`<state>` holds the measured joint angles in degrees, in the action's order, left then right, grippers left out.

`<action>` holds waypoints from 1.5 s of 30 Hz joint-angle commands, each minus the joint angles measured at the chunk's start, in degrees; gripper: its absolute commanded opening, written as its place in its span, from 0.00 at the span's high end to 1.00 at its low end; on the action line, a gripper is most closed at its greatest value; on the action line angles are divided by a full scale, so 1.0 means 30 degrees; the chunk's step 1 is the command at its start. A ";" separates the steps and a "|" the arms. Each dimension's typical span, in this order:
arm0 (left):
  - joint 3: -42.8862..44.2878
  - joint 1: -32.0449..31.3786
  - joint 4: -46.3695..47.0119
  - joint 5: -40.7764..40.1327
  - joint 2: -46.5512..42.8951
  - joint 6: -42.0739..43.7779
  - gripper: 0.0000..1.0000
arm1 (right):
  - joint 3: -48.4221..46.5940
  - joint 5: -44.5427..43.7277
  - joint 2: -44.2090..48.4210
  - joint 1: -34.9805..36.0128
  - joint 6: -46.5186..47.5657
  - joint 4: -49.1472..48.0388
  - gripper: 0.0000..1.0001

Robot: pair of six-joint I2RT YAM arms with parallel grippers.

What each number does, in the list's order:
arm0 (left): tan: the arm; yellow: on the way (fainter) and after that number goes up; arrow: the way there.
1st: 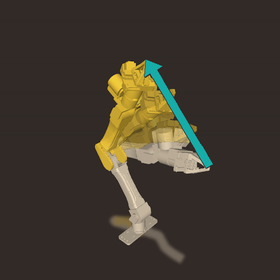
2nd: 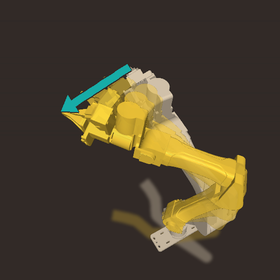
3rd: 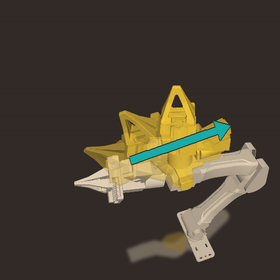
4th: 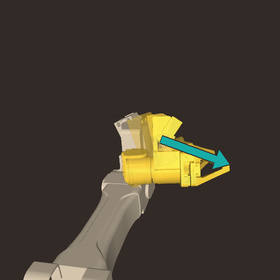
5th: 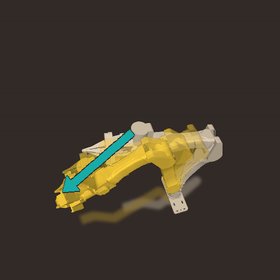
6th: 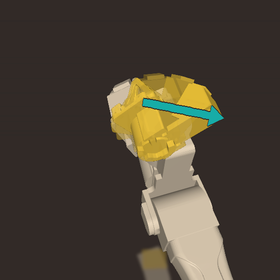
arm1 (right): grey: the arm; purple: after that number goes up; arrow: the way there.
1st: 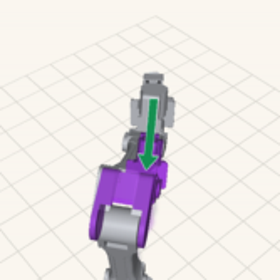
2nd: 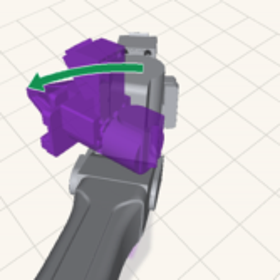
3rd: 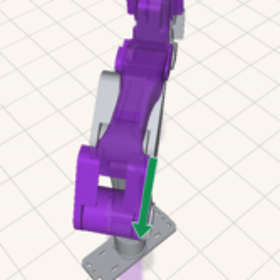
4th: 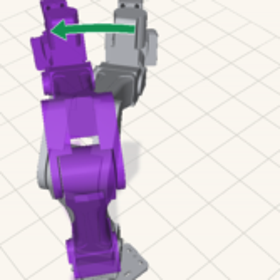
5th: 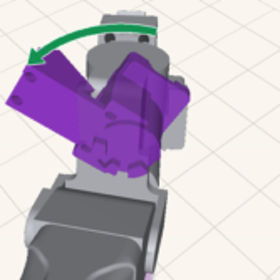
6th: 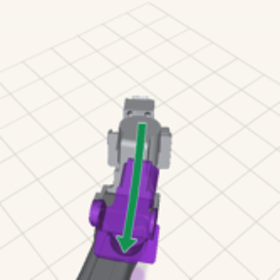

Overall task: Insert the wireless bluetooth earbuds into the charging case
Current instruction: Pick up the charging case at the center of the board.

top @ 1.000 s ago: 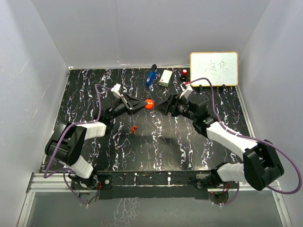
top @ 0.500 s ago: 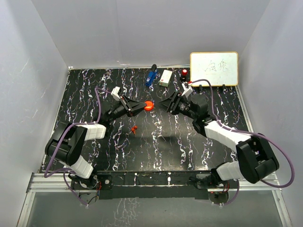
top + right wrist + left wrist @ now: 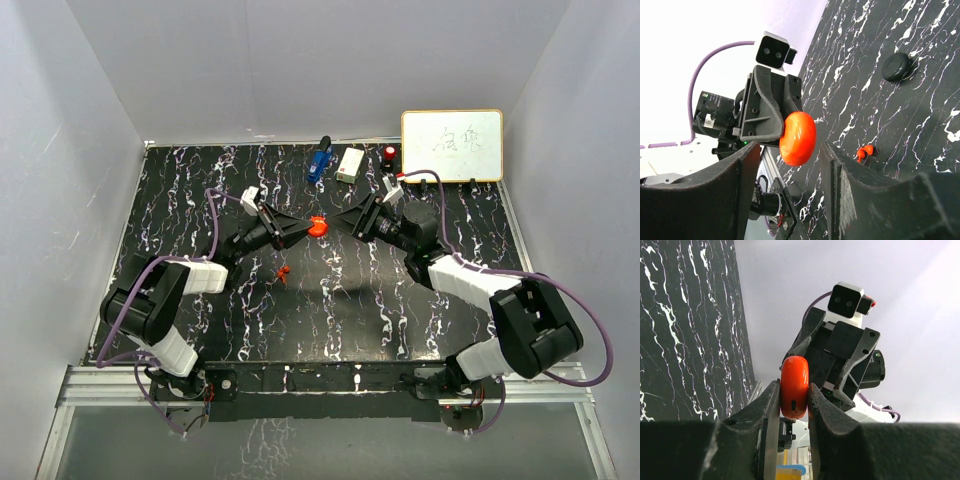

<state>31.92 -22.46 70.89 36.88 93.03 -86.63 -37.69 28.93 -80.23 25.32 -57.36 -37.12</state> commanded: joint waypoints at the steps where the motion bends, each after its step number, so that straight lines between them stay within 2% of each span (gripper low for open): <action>1: 0.0614 -0.0203 0.0831 0.0188 -0.0109 0.0019 1.00 | -0.0179 0.0329 -0.0169 -0.0120 -0.0403 -0.1584 0.52; 26: 0.0898 -0.0527 0.1418 0.0313 -0.0076 -0.0142 1.00 | -0.0050 0.0962 -0.1176 -0.0131 -0.0918 -0.2511 0.60; 45: 0.0850 -0.0600 0.1650 0.0206 0.0171 -0.0171 1.00 | 0.0009 0.1175 -0.1240 -0.0146 -0.1148 -0.2898 0.81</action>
<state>32.71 -23.86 72.77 36.91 93.51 -87.22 -37.69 31.73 -84.07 25.21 -60.93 -41.91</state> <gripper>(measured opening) 0.214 0.254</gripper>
